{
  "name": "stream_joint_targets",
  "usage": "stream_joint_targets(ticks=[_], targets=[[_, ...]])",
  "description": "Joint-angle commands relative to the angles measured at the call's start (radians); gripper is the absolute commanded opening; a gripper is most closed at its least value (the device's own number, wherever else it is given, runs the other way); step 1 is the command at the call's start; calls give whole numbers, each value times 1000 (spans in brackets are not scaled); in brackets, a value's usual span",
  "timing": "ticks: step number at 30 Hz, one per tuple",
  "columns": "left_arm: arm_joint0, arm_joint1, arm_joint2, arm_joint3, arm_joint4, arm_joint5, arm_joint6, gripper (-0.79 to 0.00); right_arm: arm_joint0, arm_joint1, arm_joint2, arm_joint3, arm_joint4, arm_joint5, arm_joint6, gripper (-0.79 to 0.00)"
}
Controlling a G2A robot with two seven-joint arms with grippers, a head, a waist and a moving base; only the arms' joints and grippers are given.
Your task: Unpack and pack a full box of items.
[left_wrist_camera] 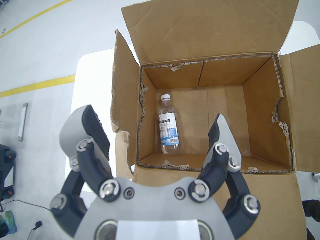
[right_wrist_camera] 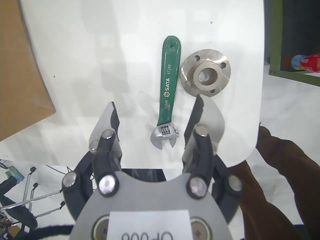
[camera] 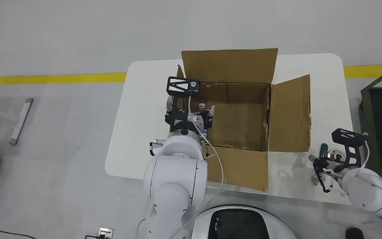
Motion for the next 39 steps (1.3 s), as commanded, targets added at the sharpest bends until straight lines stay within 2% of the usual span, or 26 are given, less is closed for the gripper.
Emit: stream_joint_targets(ticks=[1,7,8,11,13,15,17,19,23,26,34,37,39], targets=[[0,0,0,0,0,0,0,0,9,0,-11,15,-8,3,-2,-406],[0,0,0,0,0,0,0,0,23,0,-20,40,-23,16,4,-391],[0,0,0,0,0,0,0,0,24,0,-20,44,-23,19,6,-302],[0,0,0,0,0,0,0,0,30,0,-18,57,-23,23,7,-299],[0,0,0,0,0,0,0,0,35,0,-24,74,-24,24,4,-366],[0,0,0,0,0,0,0,0,41,-1,-30,82,-23,24,-1,-348],[0,0,0,0,0,0,0,0,45,-1,-34,87,-23,25,1,-388],[0,0,0,0,0,0,0,0,48,-1,-36,91,-22,27,4,-357],[0,0,0,0,0,0,0,0,56,-1,-36,101,-21,29,7,-394],[0,0,0,0,0,0,0,0,61,0,-35,108,-18,30,12,-376],[0,0,0,0,0,0,0,0,76,0,-35,121,-15,34,28,-397],[0,0,0,0,0,0,0,0,83,1,-35,127,-19,33,34,-459],[0,0,0,0,0,0,0,0,87,2,-35,130,-22,33,36,-554]])
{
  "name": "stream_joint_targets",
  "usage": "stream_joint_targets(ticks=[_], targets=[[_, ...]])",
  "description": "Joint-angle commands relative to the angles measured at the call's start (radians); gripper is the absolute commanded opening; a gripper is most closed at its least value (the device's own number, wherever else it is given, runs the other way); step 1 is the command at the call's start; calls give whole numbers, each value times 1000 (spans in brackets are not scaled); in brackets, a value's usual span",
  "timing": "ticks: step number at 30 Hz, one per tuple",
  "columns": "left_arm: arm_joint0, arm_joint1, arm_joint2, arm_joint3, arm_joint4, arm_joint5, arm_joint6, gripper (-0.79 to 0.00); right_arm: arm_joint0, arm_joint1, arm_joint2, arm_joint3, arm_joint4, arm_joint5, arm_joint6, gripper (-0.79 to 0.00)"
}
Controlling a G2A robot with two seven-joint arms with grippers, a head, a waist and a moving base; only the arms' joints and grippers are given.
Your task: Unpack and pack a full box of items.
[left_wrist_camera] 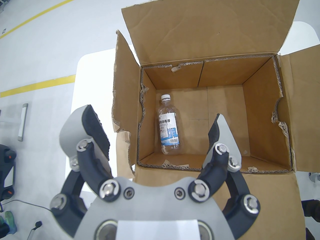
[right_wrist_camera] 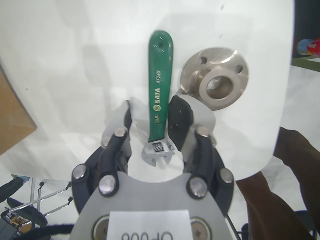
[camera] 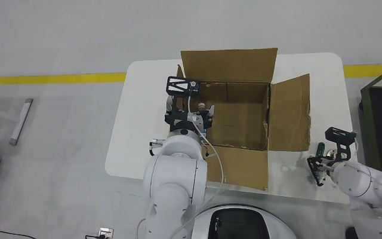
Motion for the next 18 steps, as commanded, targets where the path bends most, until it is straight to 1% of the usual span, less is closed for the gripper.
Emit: stream_joint_targets(ticks=[1,4,13,18], targets=[[0,0,0,0,0,0,0,0,3,0,0,2,-3,0,2,-591],[0,0,0,0,0,0,0,0,2,1,-3,0,-25,-1,-5,-785],[0,0,0,0,0,0,0,0,5,1,2,-27,-10,-6,7,-785],[0,0,0,0,0,0,0,0,1,1,31,-77,55,-18,10,-785]])
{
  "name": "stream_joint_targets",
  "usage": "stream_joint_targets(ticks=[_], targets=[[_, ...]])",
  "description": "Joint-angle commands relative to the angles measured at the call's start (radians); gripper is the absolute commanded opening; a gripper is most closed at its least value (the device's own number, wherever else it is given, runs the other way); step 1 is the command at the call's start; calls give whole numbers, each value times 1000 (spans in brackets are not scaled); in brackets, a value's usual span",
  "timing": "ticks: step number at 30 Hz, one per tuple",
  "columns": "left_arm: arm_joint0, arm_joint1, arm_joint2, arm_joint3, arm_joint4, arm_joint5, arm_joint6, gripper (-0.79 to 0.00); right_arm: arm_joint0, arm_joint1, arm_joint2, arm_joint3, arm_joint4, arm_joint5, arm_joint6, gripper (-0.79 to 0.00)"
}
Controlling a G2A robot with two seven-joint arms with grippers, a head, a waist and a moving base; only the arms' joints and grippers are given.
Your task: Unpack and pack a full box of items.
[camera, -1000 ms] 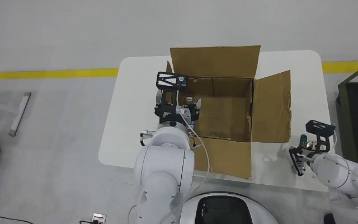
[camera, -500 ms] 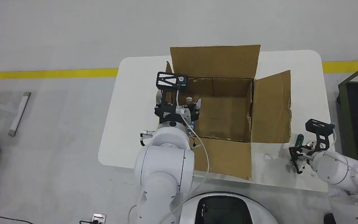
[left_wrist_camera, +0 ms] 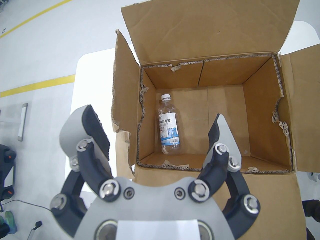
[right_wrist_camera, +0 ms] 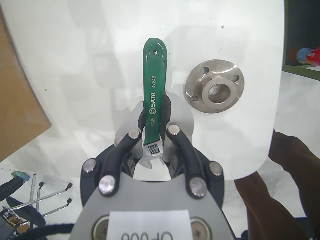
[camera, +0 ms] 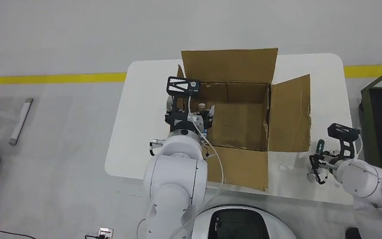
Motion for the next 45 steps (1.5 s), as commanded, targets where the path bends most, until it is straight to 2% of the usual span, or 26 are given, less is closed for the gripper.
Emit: stream_joint_targets(ticks=[1,8,12,13,16,23,29,35,40,45], targets=[[0,0,0,0,0,0,0,0,-1,-1,19,-29,47,0,1,-785],[0,0,0,0,0,0,0,0,38,-5,224,-168,417,5,-4,-785],[0,0,0,0,0,0,0,0,72,-3,315,-196,601,-9,-6,-785],[11,1,-4,-1,2,1,29,0,80,-2,331,-201,639,-9,-4,-785],[42,6,-25,-27,51,14,105,0,101,3,361,-211,749,-1,11,-785],[79,11,-96,-85,155,88,181,0,138,18,340,-238,859,-4,25,-785],[88,11,-186,-113,186,139,184,0,213,37,200,-238,865,10,19,-785],[87,11,-246,-116,202,159,178,0,294,46,-54,-227,766,91,-60,-785],[96,11,-277,-126,216,171,178,0,412,46,-295,-104,593,148,-164,-785],[102,10,-291,-133,211,172,177,0,543,27,-529,65,444,229,-277,-785]])
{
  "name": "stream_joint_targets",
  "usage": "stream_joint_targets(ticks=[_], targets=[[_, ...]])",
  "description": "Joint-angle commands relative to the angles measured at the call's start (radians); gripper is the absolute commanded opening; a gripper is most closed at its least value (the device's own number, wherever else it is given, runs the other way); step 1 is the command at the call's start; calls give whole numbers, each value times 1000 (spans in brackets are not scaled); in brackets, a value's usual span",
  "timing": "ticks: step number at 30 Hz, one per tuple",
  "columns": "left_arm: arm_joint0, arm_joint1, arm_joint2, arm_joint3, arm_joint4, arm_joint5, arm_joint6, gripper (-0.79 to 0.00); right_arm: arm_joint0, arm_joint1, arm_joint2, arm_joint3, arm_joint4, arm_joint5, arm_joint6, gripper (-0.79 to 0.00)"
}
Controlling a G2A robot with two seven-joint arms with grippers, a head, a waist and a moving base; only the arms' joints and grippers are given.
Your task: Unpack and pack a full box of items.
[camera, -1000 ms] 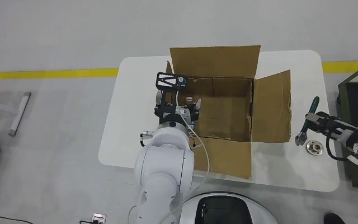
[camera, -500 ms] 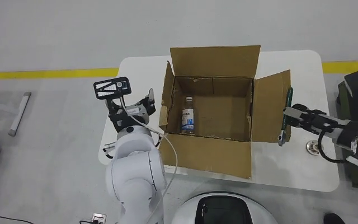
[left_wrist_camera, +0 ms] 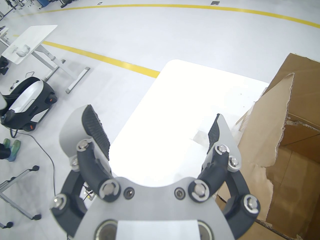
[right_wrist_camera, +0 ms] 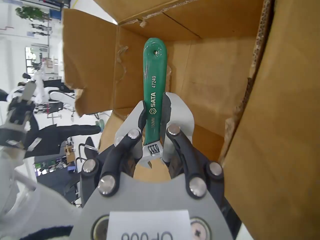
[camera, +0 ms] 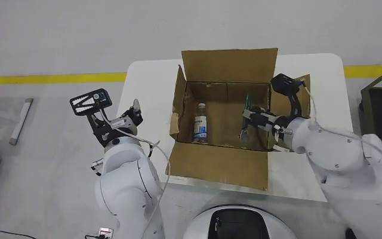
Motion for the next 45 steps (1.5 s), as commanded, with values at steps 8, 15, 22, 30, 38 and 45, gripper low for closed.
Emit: stream_joint_targets(ticks=[8,15,22,30,38,45], targets=[[11,-2,-6,-8,0,-1,-2,0,189,-49,-291,254,-157,112,-134,-785],[10,-4,-8,-7,3,-5,-7,0,273,-90,-392,419,-153,164,-158,-705],[8,-5,-1,1,6,-14,-7,0,315,-113,-418,485,-108,140,-134,-299],[8,-5,-1,1,6,-14,-7,0,290,-102,-342,383,-105,131,-79,-403],[8,-5,-1,1,6,-14,-7,0,101,-26,8,-39,-161,26,68,-320],[8,-5,-1,1,6,-14,-7,0,-88,26,430,-263,-217,-124,219,-132]])
